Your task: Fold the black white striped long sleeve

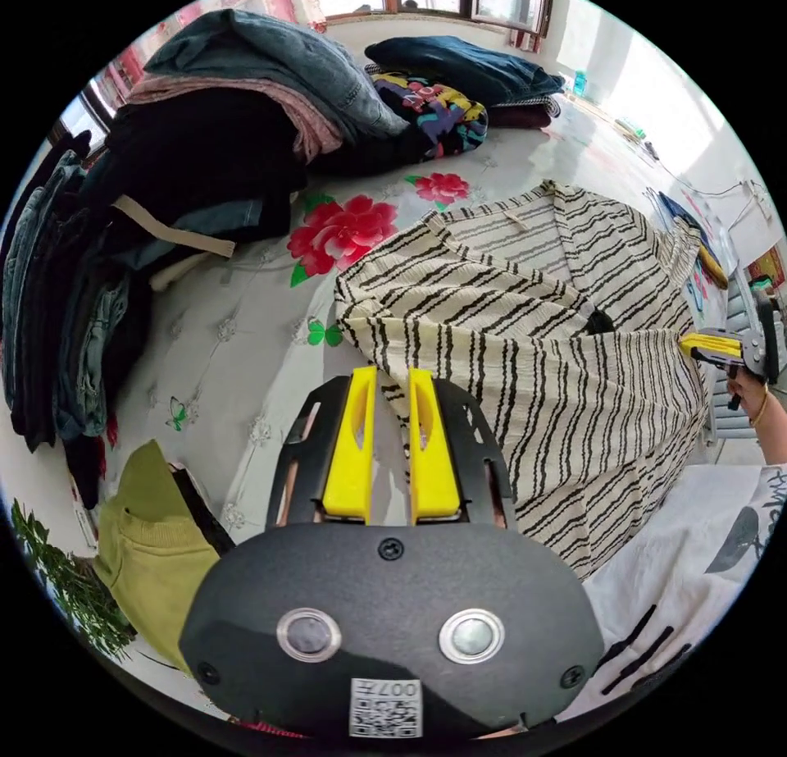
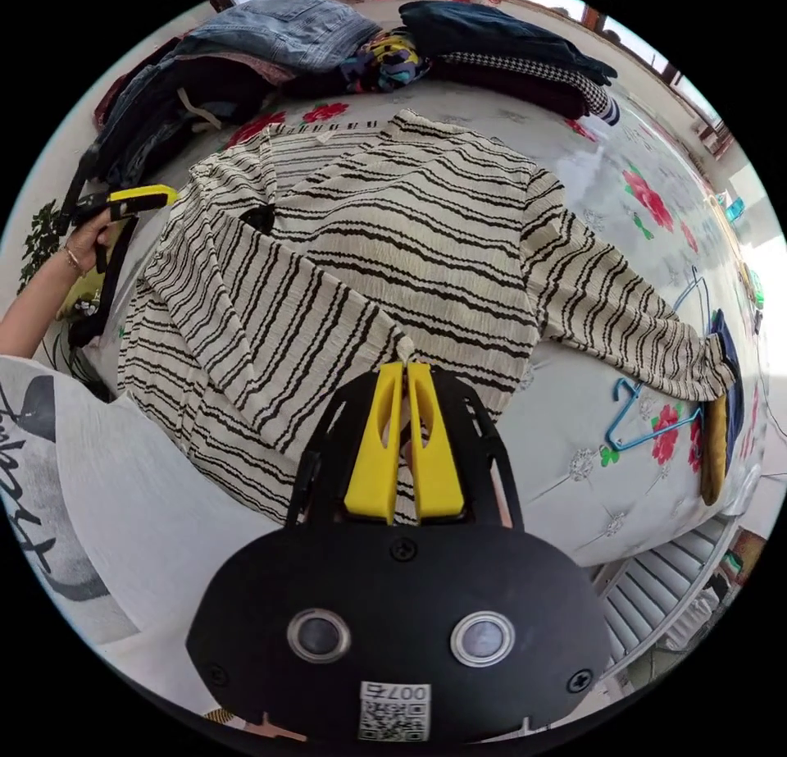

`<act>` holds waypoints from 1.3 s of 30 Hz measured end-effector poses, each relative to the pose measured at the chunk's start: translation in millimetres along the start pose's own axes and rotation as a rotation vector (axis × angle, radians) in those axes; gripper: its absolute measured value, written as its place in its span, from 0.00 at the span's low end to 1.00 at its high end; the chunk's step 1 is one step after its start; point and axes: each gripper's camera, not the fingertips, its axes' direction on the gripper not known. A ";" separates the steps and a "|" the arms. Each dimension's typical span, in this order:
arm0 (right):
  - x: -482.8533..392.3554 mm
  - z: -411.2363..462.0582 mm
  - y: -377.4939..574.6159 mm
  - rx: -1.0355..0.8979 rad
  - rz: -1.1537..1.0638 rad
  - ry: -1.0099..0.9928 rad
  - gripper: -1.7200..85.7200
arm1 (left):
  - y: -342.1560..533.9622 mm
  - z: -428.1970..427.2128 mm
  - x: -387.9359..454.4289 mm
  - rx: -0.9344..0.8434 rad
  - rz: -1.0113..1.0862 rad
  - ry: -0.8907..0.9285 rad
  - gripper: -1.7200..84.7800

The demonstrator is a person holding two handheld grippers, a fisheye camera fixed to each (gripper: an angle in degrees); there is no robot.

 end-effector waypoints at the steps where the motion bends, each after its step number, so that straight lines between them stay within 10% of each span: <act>1: 1.8 -3.6 1.4 0.009 0.011 -0.015 0.02 | -5.0 7.7 -1.0 -0.024 -0.001 -0.007 0.07; 13: 70.3 -43.7 27.6 0.245 0.402 -0.267 0.03 | 21.7 12.0 -74.8 0.098 -0.279 0.169 0.06; 39: 32.7 -43.8 53.2 0.044 0.249 -0.128 0.05 | 108.1 -3.6 -59.4 -0.050 -0.190 0.044 0.09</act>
